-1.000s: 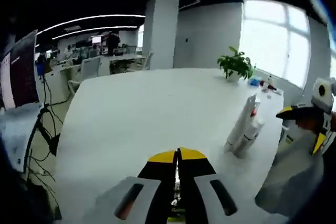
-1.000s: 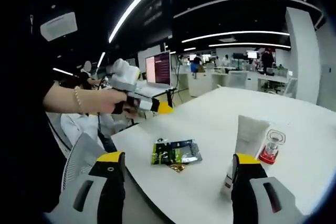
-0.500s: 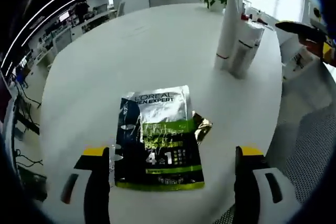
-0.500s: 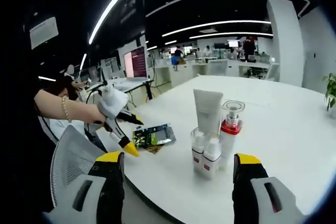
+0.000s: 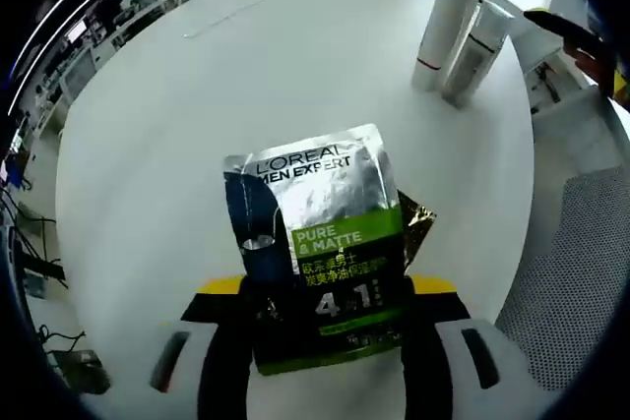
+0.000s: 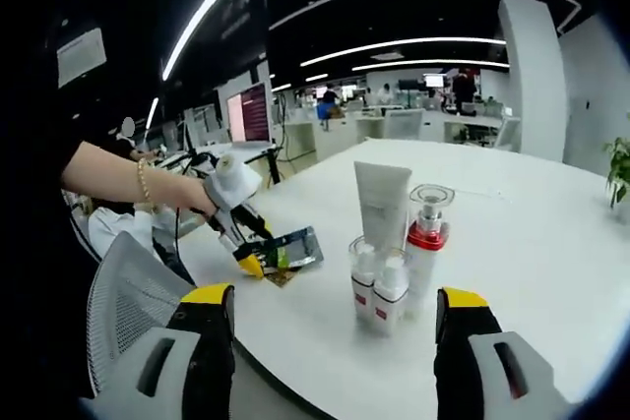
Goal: Arrange the skincare products in the storage area until every visible bottle or jar stands upright without overlapping.
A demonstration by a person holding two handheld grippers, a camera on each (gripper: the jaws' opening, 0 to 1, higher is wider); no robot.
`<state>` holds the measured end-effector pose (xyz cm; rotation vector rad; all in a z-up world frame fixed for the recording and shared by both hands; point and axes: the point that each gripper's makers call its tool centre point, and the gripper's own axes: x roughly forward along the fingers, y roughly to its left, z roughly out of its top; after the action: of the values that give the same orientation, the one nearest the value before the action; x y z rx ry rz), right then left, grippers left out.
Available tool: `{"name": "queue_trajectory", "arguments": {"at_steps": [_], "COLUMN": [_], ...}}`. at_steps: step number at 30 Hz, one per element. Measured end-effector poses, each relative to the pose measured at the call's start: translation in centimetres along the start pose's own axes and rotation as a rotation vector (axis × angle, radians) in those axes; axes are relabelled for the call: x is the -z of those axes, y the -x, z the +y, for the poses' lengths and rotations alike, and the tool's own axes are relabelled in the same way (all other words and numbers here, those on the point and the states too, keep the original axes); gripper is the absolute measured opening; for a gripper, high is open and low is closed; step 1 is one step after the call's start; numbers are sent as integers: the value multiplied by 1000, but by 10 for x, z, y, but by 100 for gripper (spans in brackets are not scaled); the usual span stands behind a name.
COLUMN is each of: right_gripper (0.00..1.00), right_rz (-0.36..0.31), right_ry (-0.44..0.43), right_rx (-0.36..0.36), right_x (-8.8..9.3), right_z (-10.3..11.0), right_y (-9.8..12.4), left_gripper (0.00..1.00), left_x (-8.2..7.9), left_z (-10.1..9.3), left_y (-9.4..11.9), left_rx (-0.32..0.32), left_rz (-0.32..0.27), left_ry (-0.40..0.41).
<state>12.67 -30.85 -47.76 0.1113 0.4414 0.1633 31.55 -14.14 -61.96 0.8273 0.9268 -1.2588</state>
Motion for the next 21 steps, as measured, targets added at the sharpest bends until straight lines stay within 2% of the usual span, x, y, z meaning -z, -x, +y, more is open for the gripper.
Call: {"name": "queue_trajectory", "arguments": {"at_steps": [4, 6, 7, 8, 12, 17, 21], "right_gripper": [89, 89, 89, 89, 89, 88, 87], "right_rz": [13, 17, 19, 20, 22, -1, -5], "right_ry": [17, 23, 24, 25, 27, -23, -39], "right_rx": [-2, -3, -4, -5, -7, -46, -98], "right_x": [2, 3, 3, 3, 3, -3, -5], "right_z": [2, 3, 3, 3, 5, 19, 35], "right_y": [-1, -1, -1, -1, 0, -1, -7], "left_gripper": [53, 41, 28, 25, 24, 22, 19], "left_x": [0, -1, -3, -3, 1, 1, -15], "left_z": [0, -1, -2, -4, 0, -3, -13], "left_y": [0, 2, 3, 1, 1, 13, 36], "left_rx": [-3, -2, 7, 19, 1, 7, -5], "left_rz": [8, 4, -18, -33, -32, -87, -203], "left_ry": [1, 9, 19, 40, 56, 120, 164]}}
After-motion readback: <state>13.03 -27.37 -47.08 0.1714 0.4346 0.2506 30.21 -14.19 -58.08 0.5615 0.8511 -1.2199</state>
